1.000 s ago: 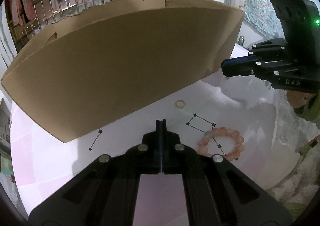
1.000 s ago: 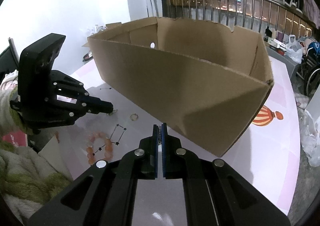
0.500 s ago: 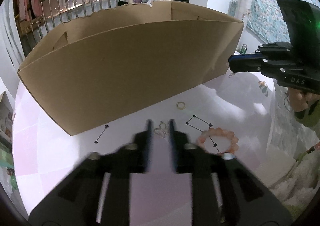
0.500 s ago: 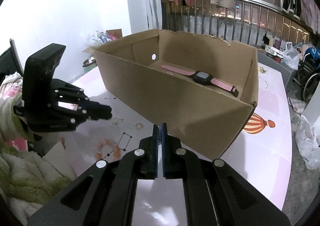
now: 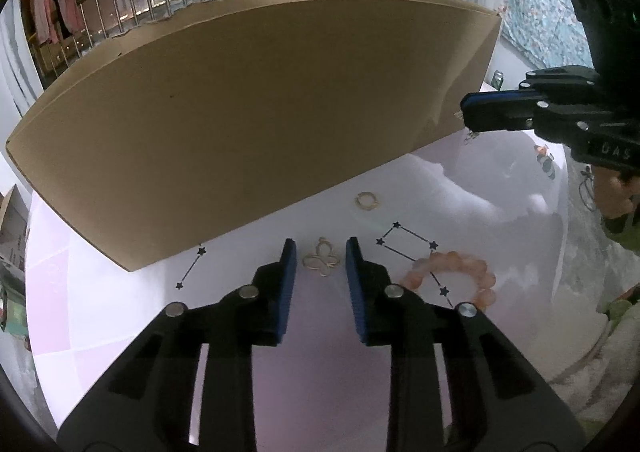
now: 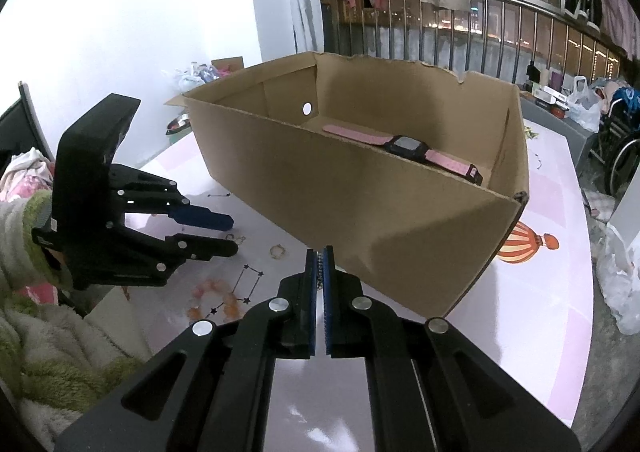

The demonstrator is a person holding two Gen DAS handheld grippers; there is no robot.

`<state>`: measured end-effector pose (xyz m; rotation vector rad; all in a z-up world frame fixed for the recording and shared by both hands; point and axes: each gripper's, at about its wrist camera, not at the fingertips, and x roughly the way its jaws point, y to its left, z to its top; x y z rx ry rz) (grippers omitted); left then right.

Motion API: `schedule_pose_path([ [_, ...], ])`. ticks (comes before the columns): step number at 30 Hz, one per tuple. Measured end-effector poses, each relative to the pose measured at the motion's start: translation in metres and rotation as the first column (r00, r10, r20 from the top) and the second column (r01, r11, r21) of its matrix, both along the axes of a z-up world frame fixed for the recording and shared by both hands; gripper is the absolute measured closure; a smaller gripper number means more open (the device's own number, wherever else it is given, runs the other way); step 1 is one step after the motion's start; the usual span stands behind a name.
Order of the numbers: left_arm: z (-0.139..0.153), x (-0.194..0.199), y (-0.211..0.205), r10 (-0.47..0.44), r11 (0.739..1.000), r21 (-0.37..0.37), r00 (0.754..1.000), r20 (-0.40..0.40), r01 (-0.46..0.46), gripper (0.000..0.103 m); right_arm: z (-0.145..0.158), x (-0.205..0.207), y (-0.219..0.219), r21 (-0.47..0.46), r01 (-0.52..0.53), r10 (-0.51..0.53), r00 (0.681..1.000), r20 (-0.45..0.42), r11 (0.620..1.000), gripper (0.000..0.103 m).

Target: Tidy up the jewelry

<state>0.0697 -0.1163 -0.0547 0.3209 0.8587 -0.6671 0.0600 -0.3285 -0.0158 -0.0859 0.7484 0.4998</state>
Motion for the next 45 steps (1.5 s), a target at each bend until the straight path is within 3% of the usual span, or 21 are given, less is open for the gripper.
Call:
schedule_pose_path([
  [3,0.0,-0.001,-0.001,-0.006,1.0,0.004,1.0,-0.009,0.006,0.089,-0.002,0.0,0.001,0.003,-0.003,0.003,1.0,-0.001,1.0,0.1],
  [13,0.001,-0.001,-0.001,0.008,1.0,-0.007,1.0,-0.012,-0.008,0.091,-0.001,0.001,0.002,0.003,-0.002,0.002,1.0,0.001,1.0,0.1],
  [14,0.002,-0.001,-0.001,0.008,1.0,-0.011,1.0,-0.012,-0.008,0.094,-0.001,0.0,0.002,0.003,-0.002,0.002,1.0,0.002,1.0,0.1],
  [15,0.002,-0.002,-0.001,0.002,1.0,-0.017,1.0,-0.016,-0.002,0.103,0.0,0.0,0.002,0.004,-0.002,0.002,1.0,0.001,1.0,0.1],
  [25,0.003,-0.003,0.002,0.008,0.999,-0.051,1.0,-0.016,-0.008,0.103,0.002,-0.001,0.002,0.001,-0.005,0.005,1.0,0.001,1.0,0.1],
  [27,0.003,-0.004,0.003,0.013,0.998,-0.059,1.0,-0.017,-0.014,0.085,0.001,-0.001,0.002,0.001,-0.002,0.002,1.0,-0.001,1.0,0.1],
  [29,0.004,-0.006,0.003,0.024,0.998,-0.061,1.0,-0.01,-0.025,0.077,0.002,-0.001,0.0,0.006,0.001,-0.001,1.0,0.001,1.0,0.1],
  [33,0.002,-0.005,-0.001,0.038,0.997,-0.072,0.999,-0.009,-0.038,0.077,0.0,-0.001,-0.001,0.015,0.008,-0.007,1.0,-0.004,1.0,0.1],
  [37,-0.004,-0.004,-0.008,0.014,0.999,-0.036,1.0,0.021,-0.013,0.078,-0.005,-0.001,-0.001,0.023,0.007,-0.006,1.0,-0.012,1.0,0.1],
  [41,-0.006,-0.01,-0.012,-0.037,0.999,-0.013,0.999,0.04,0.038,0.088,-0.01,0.001,-0.003,0.033,0.008,-0.008,1.0,-0.02,0.999,0.1],
  [45,-0.006,-0.01,-0.012,-0.052,0.999,-0.003,0.998,0.037,0.052,0.088,-0.014,0.003,-0.005,0.047,0.01,-0.009,1.0,-0.027,0.999,0.1],
])
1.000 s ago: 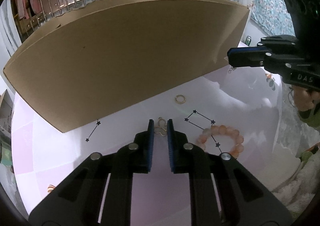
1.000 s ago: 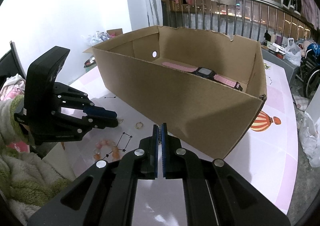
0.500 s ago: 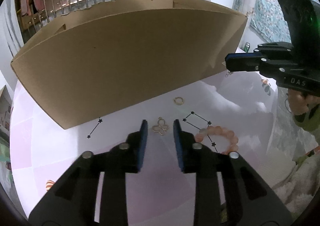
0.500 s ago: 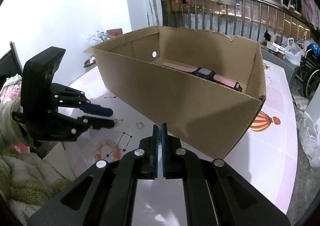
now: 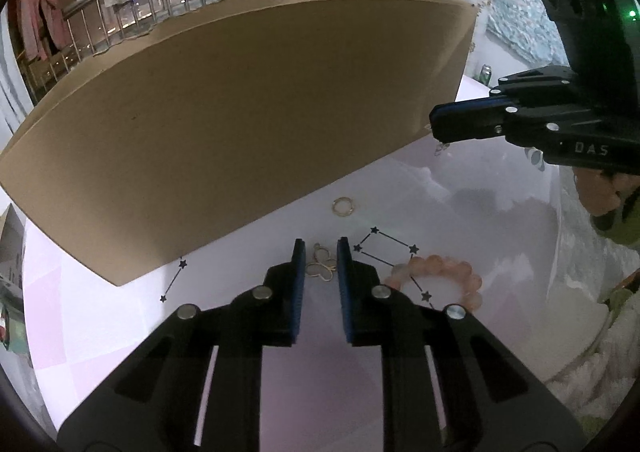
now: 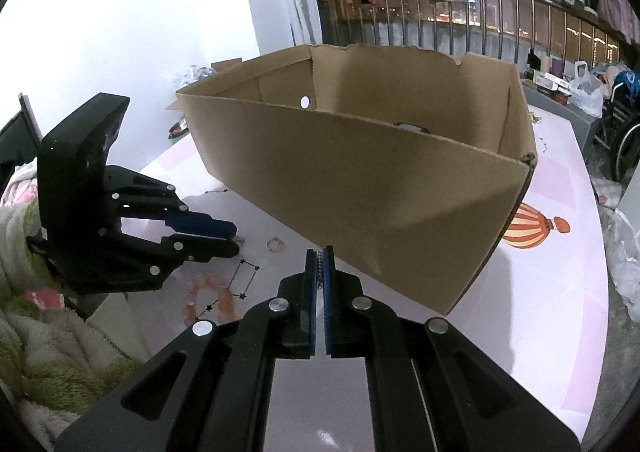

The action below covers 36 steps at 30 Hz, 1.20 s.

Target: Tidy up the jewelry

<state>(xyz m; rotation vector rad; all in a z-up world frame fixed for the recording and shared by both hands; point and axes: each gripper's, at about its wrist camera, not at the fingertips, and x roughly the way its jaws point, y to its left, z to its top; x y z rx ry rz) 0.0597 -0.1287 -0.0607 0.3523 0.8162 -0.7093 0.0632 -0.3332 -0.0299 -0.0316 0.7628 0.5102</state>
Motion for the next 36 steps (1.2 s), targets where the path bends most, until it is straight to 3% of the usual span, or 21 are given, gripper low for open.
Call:
schedule_pose_path([
  [11,0.004,0.008,-0.003,-0.004,1.0,-0.003,1.0,-0.017,0.004,0.089,-0.004,0.002,-0.003,0.008,-0.005,0.005,1.0,-0.005,1.0,0.1],
  [14,0.004,0.009,-0.003,-0.009,1.0,-0.004,1.0,-0.021,0.009,0.103,-0.003,0.003,-0.003,0.008,-0.004,0.004,1.0,-0.003,1.0,0.1],
  [22,0.008,0.014,0.005,0.02,0.999,-0.039,0.999,-0.045,-0.021,0.102,0.001,0.003,-0.004,0.011,-0.003,0.003,1.0,-0.003,1.0,0.1],
  [23,0.008,0.014,0.005,0.017,0.999,-0.047,0.999,-0.05,-0.019,0.098,0.0,0.003,-0.004,0.009,-0.003,0.003,1.0,-0.002,1.0,0.1],
  [24,0.008,0.013,0.006,0.011,0.999,-0.049,0.998,-0.054,-0.014,0.085,0.0,0.003,-0.004,0.009,-0.004,0.004,1.0,-0.003,1.0,0.1],
  [26,0.007,0.011,0.005,0.0,0.999,-0.032,0.999,-0.035,-0.001,0.071,0.0,0.003,-0.004,0.011,-0.005,0.005,1.0,-0.003,1.0,0.1],
  [29,0.004,0.012,-0.001,-0.029,1.0,0.004,0.999,-0.031,0.029,0.071,0.001,0.002,-0.002,0.011,-0.008,0.008,1.0,-0.006,1.0,0.1],
  [31,0.004,0.014,-0.002,-0.041,0.999,0.014,0.999,-0.029,0.041,0.071,0.001,0.003,-0.001,0.011,-0.009,0.009,1.0,-0.008,1.0,0.1],
  [33,0.005,0.016,-0.004,-0.043,0.999,0.019,0.998,-0.042,0.044,0.087,0.001,0.003,0.0,0.013,-0.009,0.009,1.0,-0.009,1.0,0.1],
  [36,0.006,0.019,-0.005,-0.057,0.997,0.044,0.997,-0.051,0.059,0.088,0.0,0.004,0.0,0.017,-0.01,0.01,1.0,-0.01,1.0,0.1],
])
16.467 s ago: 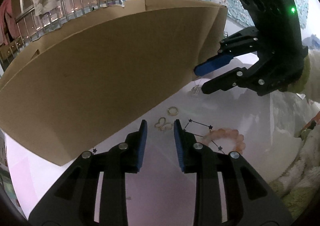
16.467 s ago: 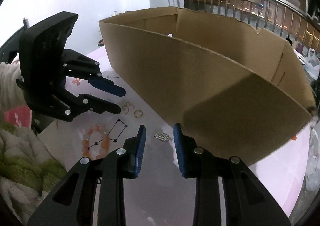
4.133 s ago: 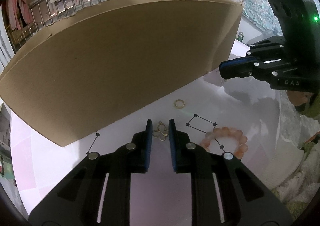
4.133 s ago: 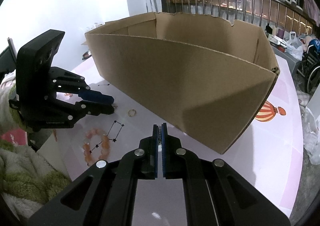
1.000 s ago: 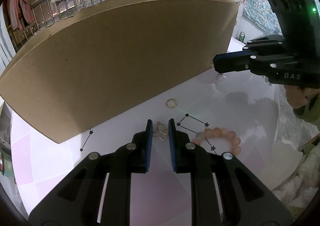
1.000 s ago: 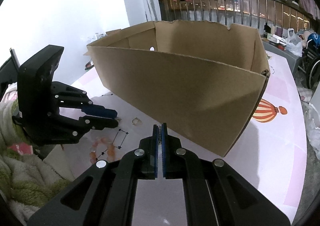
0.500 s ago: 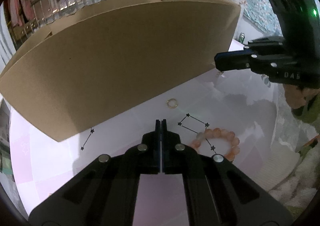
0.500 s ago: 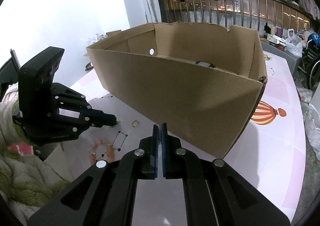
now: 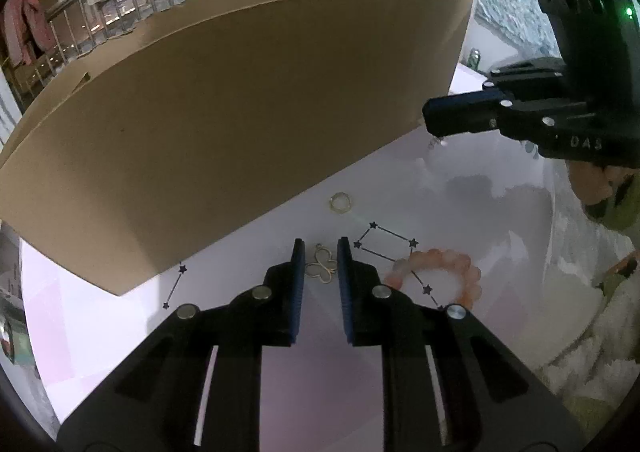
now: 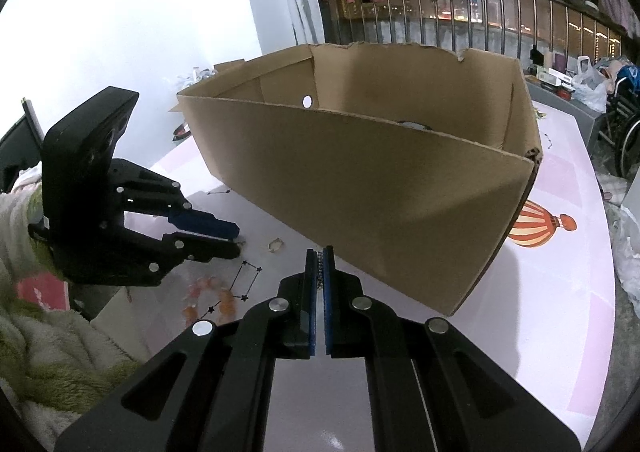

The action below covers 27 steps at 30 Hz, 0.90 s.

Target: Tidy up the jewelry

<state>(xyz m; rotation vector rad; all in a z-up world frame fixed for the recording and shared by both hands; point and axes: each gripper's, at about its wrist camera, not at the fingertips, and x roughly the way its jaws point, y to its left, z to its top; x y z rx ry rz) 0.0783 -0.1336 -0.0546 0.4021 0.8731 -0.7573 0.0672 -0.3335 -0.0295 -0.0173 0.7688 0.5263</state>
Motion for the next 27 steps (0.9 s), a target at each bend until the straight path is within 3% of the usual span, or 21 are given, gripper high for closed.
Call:
schedule_pose_path([
  [5,0.002,0.006,0.001,-0.009,1.0,-0.006,0.999,-0.04,0.009,0.088,-0.001,0.001,0.0,0.004,-0.001,0.001,1.0,0.0,1.0,0.1],
  [19,0.01,-0.006,0.01,0.006,1.0,-0.031,1.0,-0.007,-0.006,0.088,0.006,-0.002,0.004,-0.005,-0.004,0.005,1.0,0.022,1.0,0.1],
  [27,0.058,-0.023,0.027,0.054,0.991,-0.125,0.995,0.086,-0.043,0.088,0.047,-0.013,0.002,0.023,-0.001,-0.001,0.994,0.11,1.0,0.1],
])
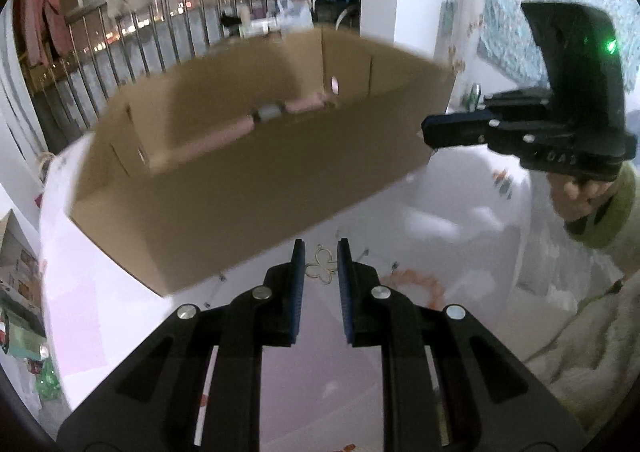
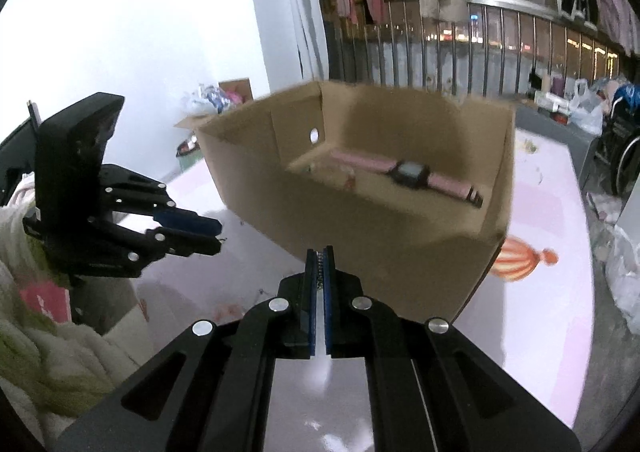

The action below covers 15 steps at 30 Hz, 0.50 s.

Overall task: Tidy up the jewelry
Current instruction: 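Carry the gold butterfly charm over the box and open the left tool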

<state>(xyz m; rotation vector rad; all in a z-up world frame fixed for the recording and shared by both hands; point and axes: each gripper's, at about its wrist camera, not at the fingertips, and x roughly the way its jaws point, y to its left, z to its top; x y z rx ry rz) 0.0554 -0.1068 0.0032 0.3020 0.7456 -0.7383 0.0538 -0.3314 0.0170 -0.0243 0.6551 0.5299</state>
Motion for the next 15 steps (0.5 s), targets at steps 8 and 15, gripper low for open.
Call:
schedule_pose_path([
  [8,0.072,0.009,0.016,0.05,0.992,-0.12,0.99,0.132,-0.035,0.088,0.062,0.007,-0.001,0.087,-0.042,0.029,0.99,0.14,0.995,0.1],
  [15,0.073,0.068,0.005,0.124,0.984,-0.133,0.99,0.061,-0.115,0.088,0.069,0.054,-0.005,0.114,-0.03,0.018,0.994,0.111,0.993,0.1],
])
